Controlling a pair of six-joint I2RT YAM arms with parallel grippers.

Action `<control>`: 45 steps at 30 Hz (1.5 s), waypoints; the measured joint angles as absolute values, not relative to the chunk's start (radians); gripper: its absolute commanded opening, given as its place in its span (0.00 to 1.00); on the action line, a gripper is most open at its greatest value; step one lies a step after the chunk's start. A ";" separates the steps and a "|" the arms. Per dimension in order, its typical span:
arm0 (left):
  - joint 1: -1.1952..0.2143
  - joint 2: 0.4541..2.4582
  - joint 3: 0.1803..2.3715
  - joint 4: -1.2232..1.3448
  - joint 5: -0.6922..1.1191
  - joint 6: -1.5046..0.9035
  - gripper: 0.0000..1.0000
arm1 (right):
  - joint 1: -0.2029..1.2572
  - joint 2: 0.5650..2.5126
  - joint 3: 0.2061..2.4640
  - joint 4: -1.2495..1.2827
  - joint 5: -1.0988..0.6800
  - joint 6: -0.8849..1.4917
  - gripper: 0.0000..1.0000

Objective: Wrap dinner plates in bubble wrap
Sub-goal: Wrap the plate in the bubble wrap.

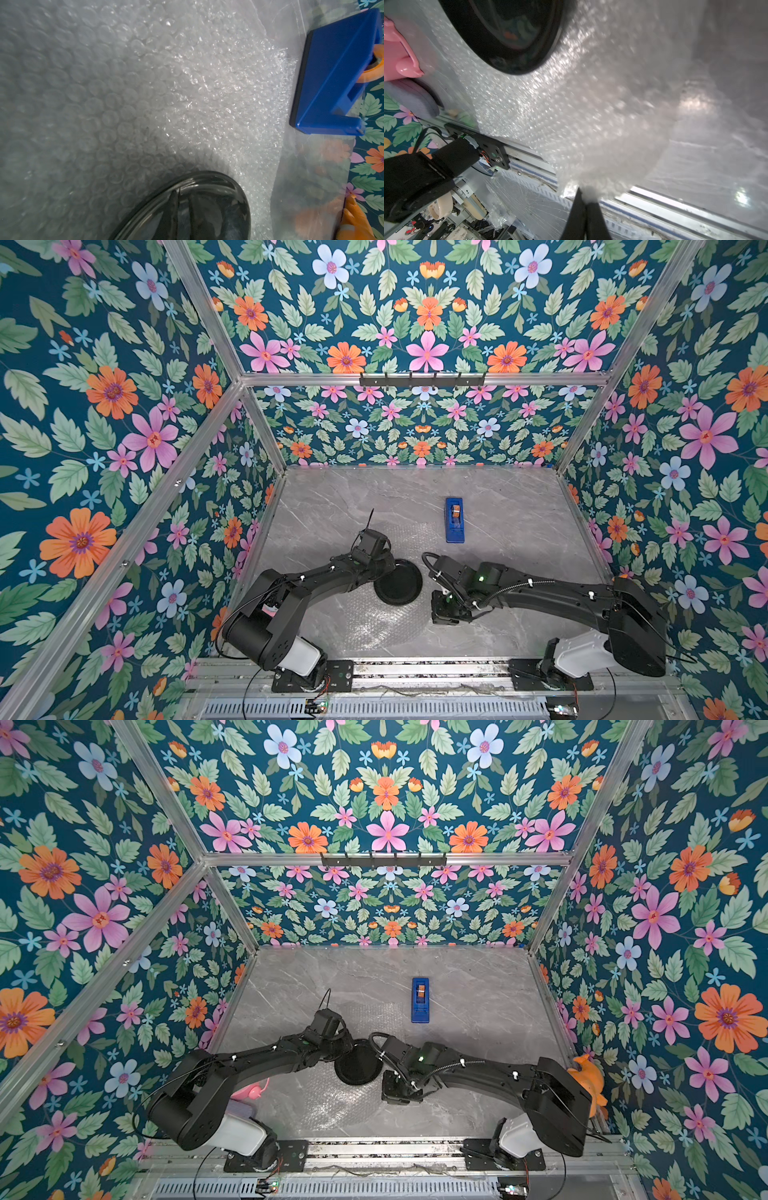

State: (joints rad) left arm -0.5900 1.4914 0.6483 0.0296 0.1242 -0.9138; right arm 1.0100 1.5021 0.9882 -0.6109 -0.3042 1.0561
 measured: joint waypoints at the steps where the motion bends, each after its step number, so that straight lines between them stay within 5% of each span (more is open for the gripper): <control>1: -0.590 1.483 0.642 0.030 0.123 -0.915 0.11 | 0.997 1.545 1.034 -0.620 -0.308 1.031 0.03; 8: -0.590 1.335 0.546 0.075 0.075 -0.996 0.01 | 0.936 1.855 1.389 -0.686 -0.342 0.855 0.01; 16: -0.590 1.169 0.397 0.120 0.030 -1.152 0.00 | 0.902 2.128 1.741 -0.801 -0.402 0.697 0.01; 37: -0.676 1.269 0.372 0.203 0.065 -1.230 0.00 | 0.841 2.341 1.968 -0.884 -0.479 0.638 0.04; 45: -0.676 1.337 0.412 0.179 0.030 -1.250 0.00 | 0.837 2.342 2.010 -0.881 -0.485 0.655 0.31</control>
State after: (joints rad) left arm -0.6758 1.3373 0.4118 0.1791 0.0303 -1.2495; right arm 0.8371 2.3425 2.0102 -0.8810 -0.4850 0.6548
